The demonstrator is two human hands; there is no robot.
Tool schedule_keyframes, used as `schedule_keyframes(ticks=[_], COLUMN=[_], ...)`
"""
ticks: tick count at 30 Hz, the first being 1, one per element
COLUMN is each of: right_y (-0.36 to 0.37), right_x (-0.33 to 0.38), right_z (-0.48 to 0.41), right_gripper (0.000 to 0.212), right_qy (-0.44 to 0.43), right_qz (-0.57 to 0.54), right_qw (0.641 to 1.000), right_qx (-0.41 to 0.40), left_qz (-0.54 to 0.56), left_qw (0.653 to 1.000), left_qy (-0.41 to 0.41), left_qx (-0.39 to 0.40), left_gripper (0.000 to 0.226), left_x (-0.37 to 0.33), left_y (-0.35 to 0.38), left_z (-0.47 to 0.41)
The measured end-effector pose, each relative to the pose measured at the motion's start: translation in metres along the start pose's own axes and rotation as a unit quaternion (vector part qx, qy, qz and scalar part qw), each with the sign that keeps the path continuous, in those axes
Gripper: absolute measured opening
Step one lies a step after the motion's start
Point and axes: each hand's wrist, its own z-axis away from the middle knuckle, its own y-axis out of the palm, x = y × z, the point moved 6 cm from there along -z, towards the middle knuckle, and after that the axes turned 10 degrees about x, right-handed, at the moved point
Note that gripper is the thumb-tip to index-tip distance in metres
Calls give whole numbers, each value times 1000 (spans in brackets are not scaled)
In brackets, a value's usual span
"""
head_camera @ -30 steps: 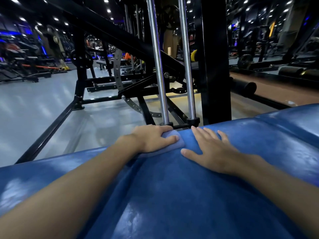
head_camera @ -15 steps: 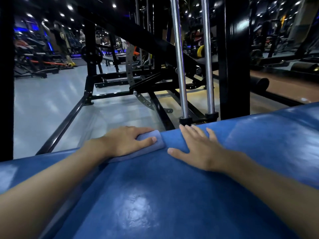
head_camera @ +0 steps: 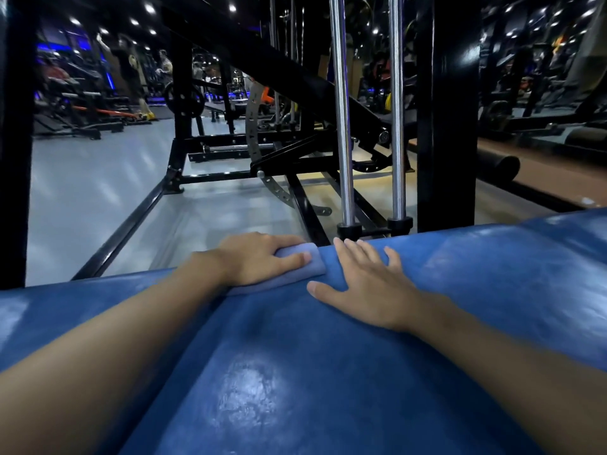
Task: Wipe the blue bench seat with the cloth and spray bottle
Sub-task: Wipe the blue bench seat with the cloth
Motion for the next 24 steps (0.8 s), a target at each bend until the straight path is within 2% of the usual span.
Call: schedule_keyframes(ticks=[9,14,16,19,24], right_y=[0,-6,-7,5,11], right_x=[-2,12,35,62,54], right_z=[0,-1,-1,0,-8], right_gripper=[93,89,89,94,104], right_qy=[1,32,8,-20,9], right_qz=[-8,50,9,-22,-4], right_qw=[1000,998,1000,999,1000], right_qx=[14,22,6,19,30], left_qz=[11,-22,-15,-1,-1], left_qw=[999,999,1000,1000,1000], left_qy=[-51,-19,-4,10,6], left_qx=[-3,-18,-18,-9,-1], left_gripper=[52,50,52,54,56], left_x=[63,30,26,37,76], left_y=[-2,-3,-2,0,0], left_z=[42,28,24,28,48])
